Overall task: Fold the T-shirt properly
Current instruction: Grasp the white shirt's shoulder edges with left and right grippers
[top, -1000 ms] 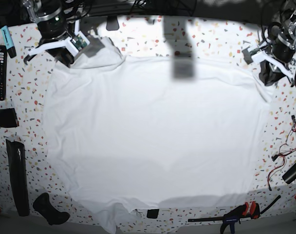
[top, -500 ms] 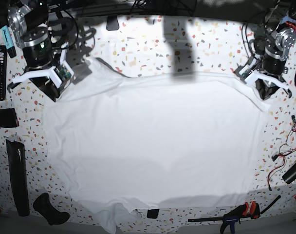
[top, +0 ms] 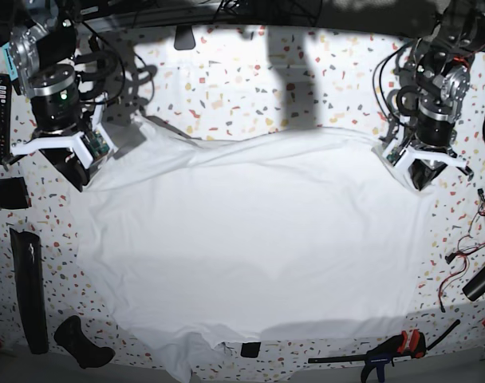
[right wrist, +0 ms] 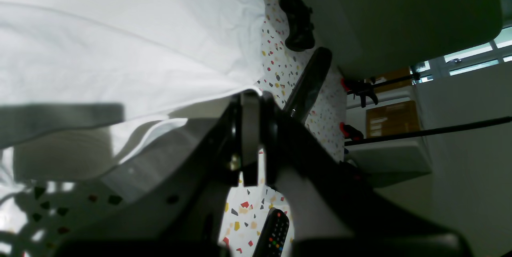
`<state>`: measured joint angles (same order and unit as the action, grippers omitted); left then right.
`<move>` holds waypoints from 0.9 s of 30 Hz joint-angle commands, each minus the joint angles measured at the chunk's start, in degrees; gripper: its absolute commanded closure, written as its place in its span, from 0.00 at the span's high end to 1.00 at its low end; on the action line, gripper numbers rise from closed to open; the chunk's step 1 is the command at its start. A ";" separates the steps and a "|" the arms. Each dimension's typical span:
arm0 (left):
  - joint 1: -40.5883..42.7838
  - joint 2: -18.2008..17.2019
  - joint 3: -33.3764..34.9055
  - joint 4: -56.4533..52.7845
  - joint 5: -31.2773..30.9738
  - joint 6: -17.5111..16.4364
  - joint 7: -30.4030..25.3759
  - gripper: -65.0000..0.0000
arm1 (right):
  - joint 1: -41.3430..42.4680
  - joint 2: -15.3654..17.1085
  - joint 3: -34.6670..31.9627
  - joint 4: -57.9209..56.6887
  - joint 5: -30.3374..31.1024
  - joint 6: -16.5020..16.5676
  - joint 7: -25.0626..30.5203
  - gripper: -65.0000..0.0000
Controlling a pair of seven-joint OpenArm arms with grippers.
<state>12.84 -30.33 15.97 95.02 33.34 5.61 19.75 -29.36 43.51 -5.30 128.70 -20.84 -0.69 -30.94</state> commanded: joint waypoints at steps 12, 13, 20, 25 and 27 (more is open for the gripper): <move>-4.33 -0.79 -0.55 0.85 -5.95 2.36 0.39 0.00 | 9.94 0.59 0.39 -7.52 8.07 -1.44 1.16 0.00; -4.81 -0.79 -0.55 0.81 -7.21 2.38 0.37 0.00 | 10.82 0.09 0.39 -8.87 8.07 -1.44 1.18 0.00; -9.86 3.10 -0.55 -1.79 -13.07 2.34 -0.13 0.00 | 17.40 -6.49 0.39 -14.99 15.04 -1.38 2.89 0.00; -14.43 5.57 -0.55 -7.80 -12.87 2.34 -0.50 0.00 | 21.20 -7.61 0.22 -17.46 19.74 0.11 2.93 0.00; -16.65 5.53 -0.55 -11.06 -12.85 2.34 -1.07 0.00 | 22.93 -7.63 0.22 -19.50 20.04 1.05 3.17 0.00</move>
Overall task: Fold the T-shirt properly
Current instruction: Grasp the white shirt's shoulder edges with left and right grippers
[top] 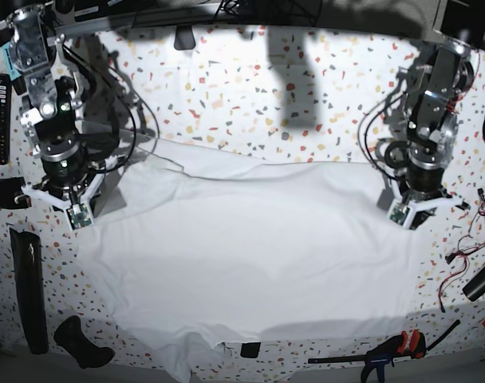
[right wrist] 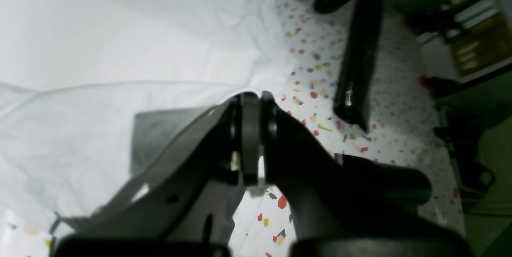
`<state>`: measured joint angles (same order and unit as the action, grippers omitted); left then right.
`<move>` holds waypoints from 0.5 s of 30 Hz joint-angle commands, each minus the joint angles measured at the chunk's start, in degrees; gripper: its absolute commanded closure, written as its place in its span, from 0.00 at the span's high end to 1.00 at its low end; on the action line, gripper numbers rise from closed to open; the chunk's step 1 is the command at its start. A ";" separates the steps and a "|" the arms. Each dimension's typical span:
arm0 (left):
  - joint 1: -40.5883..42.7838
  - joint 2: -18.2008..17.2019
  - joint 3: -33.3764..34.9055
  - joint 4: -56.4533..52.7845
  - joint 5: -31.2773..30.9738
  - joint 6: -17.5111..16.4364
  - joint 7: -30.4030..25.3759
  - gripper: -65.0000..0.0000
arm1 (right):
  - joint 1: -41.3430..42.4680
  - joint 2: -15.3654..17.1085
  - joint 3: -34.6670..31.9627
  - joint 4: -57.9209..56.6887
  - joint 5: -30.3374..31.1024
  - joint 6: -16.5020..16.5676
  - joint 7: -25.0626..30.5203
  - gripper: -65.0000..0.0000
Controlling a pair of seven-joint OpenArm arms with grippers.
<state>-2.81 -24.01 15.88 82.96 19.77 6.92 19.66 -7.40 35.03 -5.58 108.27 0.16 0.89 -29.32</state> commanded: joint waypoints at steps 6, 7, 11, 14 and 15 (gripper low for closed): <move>-7.58 -0.74 -0.46 -10.49 0.68 1.03 -4.74 0.00 | 7.89 0.74 -0.35 -6.86 5.07 4.13 3.02 0.00; -8.48 -0.74 -0.46 -12.28 0.68 1.03 -5.55 0.00 | 9.29 0.68 -0.66 -8.17 6.08 5.18 3.26 0.00; -11.23 -0.74 -0.46 -18.53 -0.48 1.03 -8.07 0.00 | 14.47 0.68 -3.45 -12.66 7.56 7.39 3.63 0.00; -12.87 -0.74 -0.46 -22.32 -1.92 1.01 -9.31 0.00 | 18.75 0.68 -7.23 -15.89 7.56 7.37 3.72 0.00; -13.38 -0.74 -0.46 -23.26 -1.90 1.01 -9.27 0.00 | 20.24 0.68 -8.76 -16.96 7.52 7.37 3.78 0.00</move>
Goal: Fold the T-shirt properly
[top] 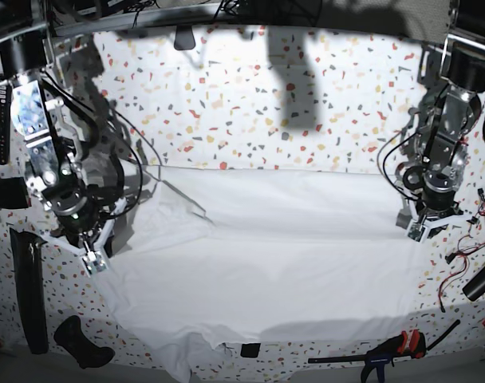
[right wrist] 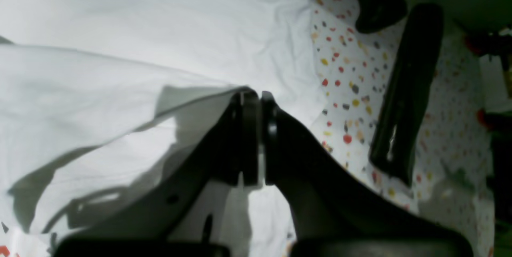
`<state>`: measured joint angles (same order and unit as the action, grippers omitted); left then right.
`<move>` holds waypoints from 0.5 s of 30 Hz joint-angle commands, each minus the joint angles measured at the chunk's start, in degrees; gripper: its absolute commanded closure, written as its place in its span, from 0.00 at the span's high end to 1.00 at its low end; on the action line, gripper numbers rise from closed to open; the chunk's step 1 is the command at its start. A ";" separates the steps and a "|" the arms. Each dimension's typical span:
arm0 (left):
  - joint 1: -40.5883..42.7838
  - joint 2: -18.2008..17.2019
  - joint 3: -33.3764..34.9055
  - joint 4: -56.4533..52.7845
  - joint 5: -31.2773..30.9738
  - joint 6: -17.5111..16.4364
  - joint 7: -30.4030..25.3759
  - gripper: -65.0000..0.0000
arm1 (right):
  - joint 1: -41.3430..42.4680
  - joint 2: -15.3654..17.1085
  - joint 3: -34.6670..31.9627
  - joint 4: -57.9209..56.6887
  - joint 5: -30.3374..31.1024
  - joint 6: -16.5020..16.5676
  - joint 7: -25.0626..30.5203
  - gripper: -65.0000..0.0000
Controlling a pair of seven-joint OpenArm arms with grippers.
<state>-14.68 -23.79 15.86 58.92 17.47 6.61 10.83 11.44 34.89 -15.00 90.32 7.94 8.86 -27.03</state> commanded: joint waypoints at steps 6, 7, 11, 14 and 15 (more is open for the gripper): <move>-1.97 -0.83 -0.44 -0.50 0.42 1.31 -0.42 0.00 | 10.19 -1.62 -6.91 -6.34 -1.62 -0.66 2.14 0.00; -1.97 -0.83 -0.44 -0.50 0.42 1.31 -0.44 0.00 | 11.61 -2.45 -7.67 -7.82 -2.32 -0.66 2.27 0.00; -1.97 -0.83 -0.44 -0.50 0.42 1.31 -0.39 0.00 | 16.39 -5.77 -8.87 -13.40 -3.69 -0.63 2.62 0.00; -1.97 -0.83 -0.44 -0.50 0.42 1.31 -0.42 0.00 | 18.95 -7.87 -8.92 -17.00 -3.69 -0.50 2.62 0.00; -1.99 -0.83 -0.44 -0.50 0.42 1.31 -0.42 0.00 | 19.54 -8.46 -8.92 -18.14 -3.72 -0.13 2.67 0.00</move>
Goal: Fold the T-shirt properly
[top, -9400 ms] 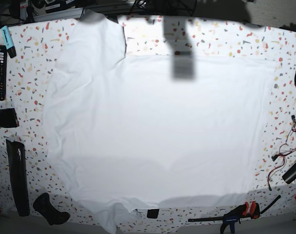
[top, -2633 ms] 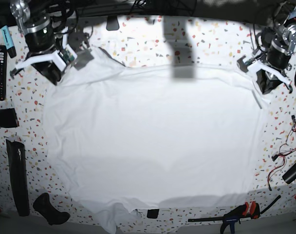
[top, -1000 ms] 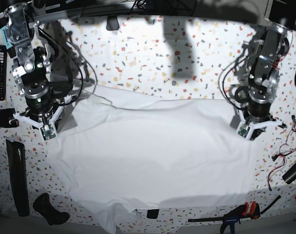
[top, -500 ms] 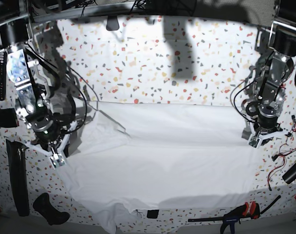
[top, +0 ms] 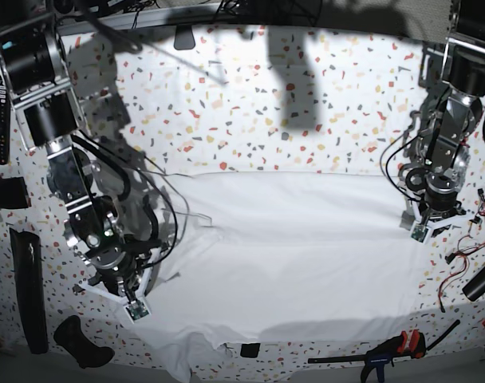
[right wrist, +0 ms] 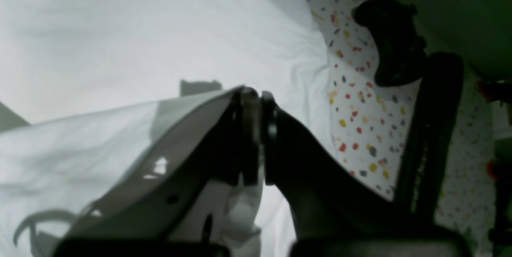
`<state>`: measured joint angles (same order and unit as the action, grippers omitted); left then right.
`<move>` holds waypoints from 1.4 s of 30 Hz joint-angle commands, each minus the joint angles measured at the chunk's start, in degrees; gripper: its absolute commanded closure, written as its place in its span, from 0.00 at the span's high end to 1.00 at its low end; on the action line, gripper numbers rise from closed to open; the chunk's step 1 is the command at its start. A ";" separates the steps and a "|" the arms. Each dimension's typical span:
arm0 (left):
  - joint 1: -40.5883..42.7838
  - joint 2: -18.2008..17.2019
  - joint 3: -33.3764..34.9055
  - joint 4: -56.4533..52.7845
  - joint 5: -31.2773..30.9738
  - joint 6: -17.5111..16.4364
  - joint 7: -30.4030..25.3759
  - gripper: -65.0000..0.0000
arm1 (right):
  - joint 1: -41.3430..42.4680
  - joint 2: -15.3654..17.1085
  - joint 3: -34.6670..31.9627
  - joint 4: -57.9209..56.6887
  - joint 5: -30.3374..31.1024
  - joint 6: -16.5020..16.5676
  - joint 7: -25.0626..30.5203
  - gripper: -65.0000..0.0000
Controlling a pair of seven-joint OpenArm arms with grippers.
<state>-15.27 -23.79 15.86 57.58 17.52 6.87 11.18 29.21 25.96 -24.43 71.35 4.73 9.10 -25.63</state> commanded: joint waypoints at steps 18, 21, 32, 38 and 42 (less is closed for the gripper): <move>-1.38 -0.83 -0.44 0.83 0.39 1.05 -0.76 0.00 | 8.07 -6.93 0.02 -9.35 -7.41 5.22 4.39 0.00; -1.40 -0.87 -0.44 0.83 2.45 1.05 -0.68 0.00 | 8.85 -6.93 0.02 -9.38 -7.39 2.43 4.42 0.00; -1.38 -0.98 -0.44 0.83 6.43 1.07 -0.13 0.00 | 8.87 -7.37 0.04 -14.47 -7.85 -3.74 5.31 0.00; -1.38 -0.98 -0.44 0.83 6.43 1.07 -0.15 0.00 | 8.85 -7.39 0.02 -18.73 -7.96 -4.00 8.90 0.00; -1.36 -0.98 -0.44 0.83 6.40 1.07 -0.13 0.00 | 9.18 -7.37 0.02 -18.71 -8.00 -4.00 10.93 0.00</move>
<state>-15.25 -23.81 15.86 57.58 23.51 6.87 11.94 36.03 18.22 -24.77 51.70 -2.87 5.82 -16.12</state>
